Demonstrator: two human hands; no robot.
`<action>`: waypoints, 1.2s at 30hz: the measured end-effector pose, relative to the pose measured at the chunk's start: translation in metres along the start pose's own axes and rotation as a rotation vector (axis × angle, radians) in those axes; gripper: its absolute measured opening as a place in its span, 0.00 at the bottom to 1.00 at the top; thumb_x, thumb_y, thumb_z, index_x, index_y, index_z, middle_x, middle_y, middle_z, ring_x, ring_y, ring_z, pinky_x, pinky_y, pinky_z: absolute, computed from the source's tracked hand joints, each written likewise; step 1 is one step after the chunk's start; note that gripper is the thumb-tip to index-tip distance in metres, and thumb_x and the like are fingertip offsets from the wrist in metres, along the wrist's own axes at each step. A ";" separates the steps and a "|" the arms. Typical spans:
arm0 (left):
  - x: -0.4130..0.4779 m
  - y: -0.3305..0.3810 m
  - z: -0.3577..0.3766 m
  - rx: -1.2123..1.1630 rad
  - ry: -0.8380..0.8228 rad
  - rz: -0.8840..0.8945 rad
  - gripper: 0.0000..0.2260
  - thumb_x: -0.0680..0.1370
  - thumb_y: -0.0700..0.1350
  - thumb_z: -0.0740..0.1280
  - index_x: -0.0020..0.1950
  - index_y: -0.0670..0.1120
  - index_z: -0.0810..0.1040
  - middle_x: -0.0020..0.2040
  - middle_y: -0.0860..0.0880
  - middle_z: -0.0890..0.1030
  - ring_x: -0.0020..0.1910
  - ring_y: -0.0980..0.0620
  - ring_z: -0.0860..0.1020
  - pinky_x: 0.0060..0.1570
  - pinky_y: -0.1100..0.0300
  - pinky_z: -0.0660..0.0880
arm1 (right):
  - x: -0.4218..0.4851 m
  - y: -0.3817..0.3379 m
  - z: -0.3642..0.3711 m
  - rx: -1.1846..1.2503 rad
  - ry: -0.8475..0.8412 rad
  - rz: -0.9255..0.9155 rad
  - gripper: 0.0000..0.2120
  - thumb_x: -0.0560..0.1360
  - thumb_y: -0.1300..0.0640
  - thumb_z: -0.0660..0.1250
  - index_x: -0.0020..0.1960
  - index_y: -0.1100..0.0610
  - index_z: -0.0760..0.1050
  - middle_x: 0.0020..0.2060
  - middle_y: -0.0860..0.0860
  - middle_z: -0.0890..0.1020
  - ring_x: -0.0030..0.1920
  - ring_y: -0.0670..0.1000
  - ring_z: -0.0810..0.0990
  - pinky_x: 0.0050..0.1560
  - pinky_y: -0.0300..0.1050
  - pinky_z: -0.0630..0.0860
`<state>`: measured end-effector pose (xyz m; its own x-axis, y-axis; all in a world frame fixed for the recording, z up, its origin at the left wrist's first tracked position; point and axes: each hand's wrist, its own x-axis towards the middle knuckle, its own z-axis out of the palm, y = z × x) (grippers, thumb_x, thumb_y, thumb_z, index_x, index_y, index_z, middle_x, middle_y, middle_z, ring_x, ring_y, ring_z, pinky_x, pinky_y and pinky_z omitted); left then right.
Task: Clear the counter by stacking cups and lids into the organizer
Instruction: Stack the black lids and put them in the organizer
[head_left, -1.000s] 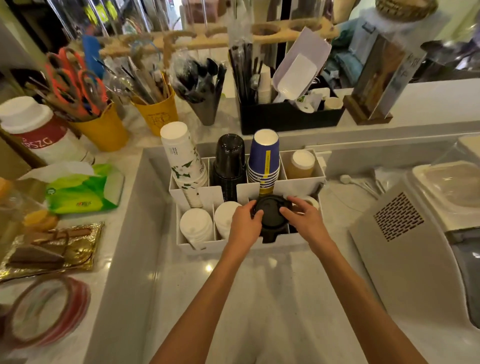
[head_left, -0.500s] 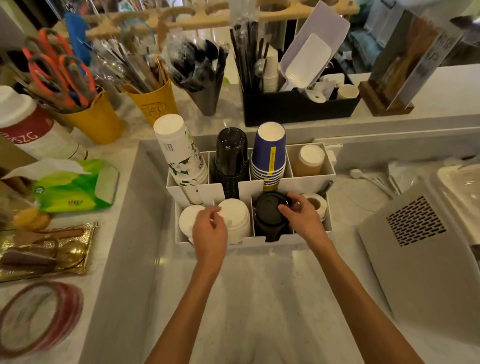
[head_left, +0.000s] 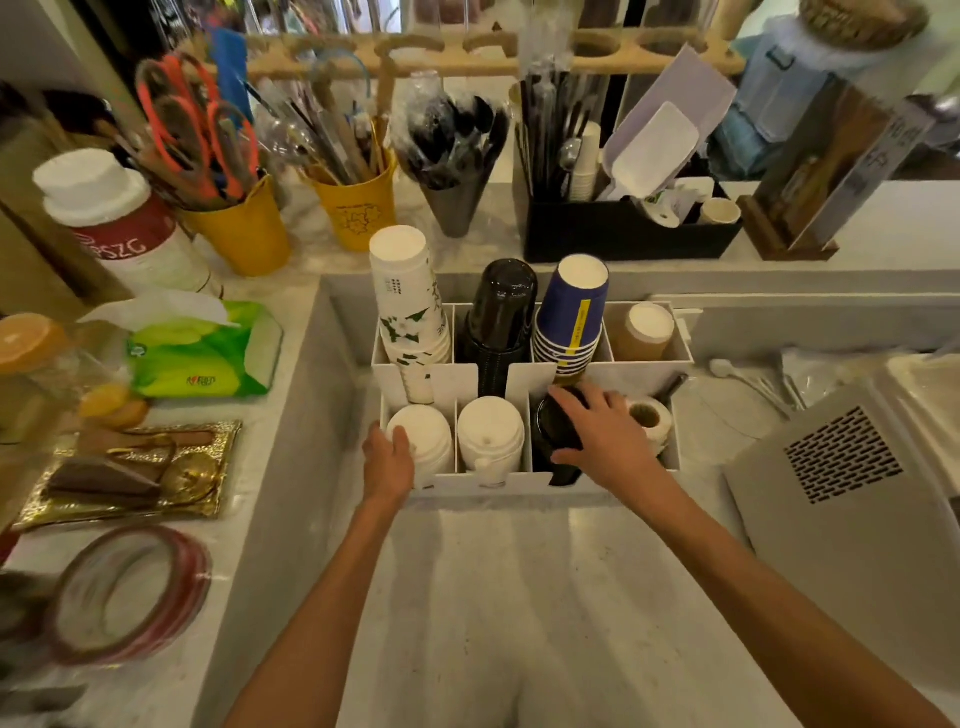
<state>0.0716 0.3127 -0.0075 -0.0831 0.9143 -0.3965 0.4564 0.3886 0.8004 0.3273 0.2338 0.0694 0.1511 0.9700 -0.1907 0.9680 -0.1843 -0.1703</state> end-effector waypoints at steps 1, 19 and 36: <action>0.000 0.000 0.000 0.006 0.004 0.003 0.24 0.84 0.51 0.51 0.77 0.41 0.54 0.77 0.39 0.60 0.73 0.39 0.63 0.73 0.45 0.61 | 0.002 0.003 -0.003 -0.008 -0.023 -0.027 0.42 0.70 0.46 0.74 0.77 0.45 0.56 0.75 0.52 0.62 0.71 0.60 0.63 0.69 0.56 0.66; 0.005 -0.010 0.005 0.117 0.062 0.050 0.23 0.83 0.52 0.51 0.74 0.40 0.58 0.74 0.39 0.63 0.69 0.38 0.68 0.66 0.46 0.67 | -0.004 0.012 0.015 0.209 0.100 0.018 0.44 0.68 0.43 0.76 0.77 0.41 0.55 0.74 0.51 0.59 0.72 0.58 0.58 0.71 0.58 0.63; 0.000 -0.010 0.010 0.165 0.139 0.060 0.21 0.83 0.52 0.52 0.71 0.40 0.61 0.71 0.39 0.67 0.65 0.39 0.71 0.60 0.46 0.71 | -0.010 0.004 0.050 0.389 0.342 0.224 0.42 0.67 0.40 0.75 0.76 0.46 0.61 0.72 0.53 0.66 0.71 0.57 0.64 0.67 0.58 0.69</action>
<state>0.0754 0.3082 -0.0199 -0.1679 0.9465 -0.2755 0.6017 0.3198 0.7319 0.3198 0.2158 0.0221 0.4631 0.8849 0.0499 0.7697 -0.3736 -0.5177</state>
